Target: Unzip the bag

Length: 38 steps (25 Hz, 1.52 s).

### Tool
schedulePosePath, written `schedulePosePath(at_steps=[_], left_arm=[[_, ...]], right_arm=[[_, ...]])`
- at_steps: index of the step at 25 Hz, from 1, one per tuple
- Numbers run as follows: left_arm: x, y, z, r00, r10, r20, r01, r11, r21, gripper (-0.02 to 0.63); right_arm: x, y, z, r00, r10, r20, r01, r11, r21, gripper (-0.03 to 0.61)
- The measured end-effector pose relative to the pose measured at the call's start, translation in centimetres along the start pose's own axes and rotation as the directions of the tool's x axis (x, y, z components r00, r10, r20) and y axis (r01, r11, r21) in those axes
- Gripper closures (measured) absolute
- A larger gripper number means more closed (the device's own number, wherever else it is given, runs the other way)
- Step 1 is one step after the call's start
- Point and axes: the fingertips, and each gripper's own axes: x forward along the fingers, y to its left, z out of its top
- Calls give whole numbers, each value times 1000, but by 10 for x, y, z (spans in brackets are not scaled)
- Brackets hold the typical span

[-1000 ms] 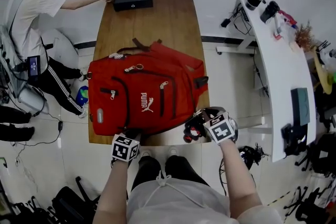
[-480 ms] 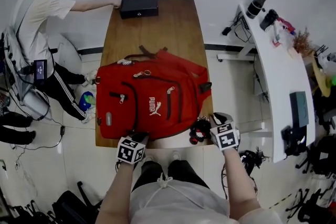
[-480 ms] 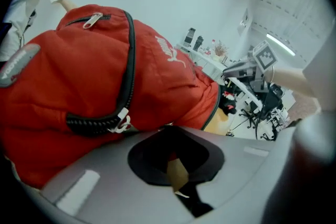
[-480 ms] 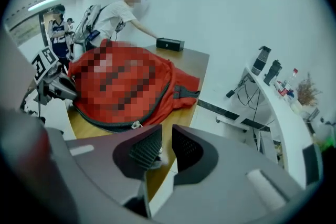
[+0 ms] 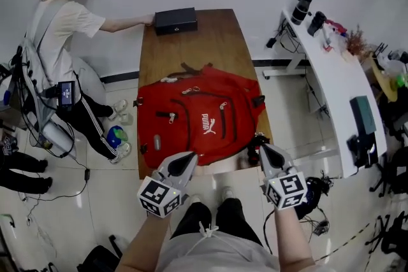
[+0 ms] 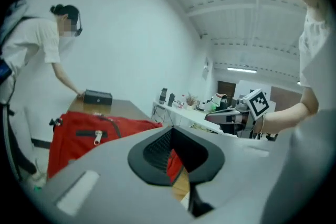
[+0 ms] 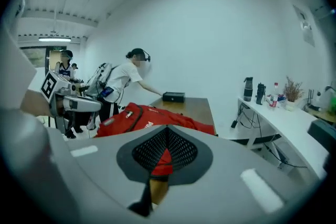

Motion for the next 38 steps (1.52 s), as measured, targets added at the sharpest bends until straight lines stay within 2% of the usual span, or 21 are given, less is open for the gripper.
schedulePosePath(at_steps=[4,8,11,16,20,26,30,38], left_arm=[[-38,-37,31,996,-7,92,-6,990,138,607],[-71,-73,41,983,33,179,-68,978,197,607],[-91,-100,37,973,78,218,-123,973,198,607],[-127,-149,16,943,180,278,-229,961,155,607],[-148,-178,-3,931,225,287,-266,957,112,607],[-163,-208,-1,928,213,306,-272,948,166,607],[-168,-208,-1,929,203,311,-260,953,156,607],[-174,-206,5,934,192,302,-259,945,201,607]], right_arm=[[-39,60,24,994,37,104,-30,997,-69,571],[-83,100,39,980,85,183,-44,975,-217,571],[-111,120,37,973,121,196,-65,961,-268,571],[-154,146,12,960,198,200,-138,951,-276,571],[-184,158,-8,951,244,190,-191,947,-259,571],[-209,169,-4,941,260,215,-201,943,-264,571],[-210,175,-3,939,262,221,-202,944,-262,571],[-212,180,5,941,239,239,-175,949,-261,571]])
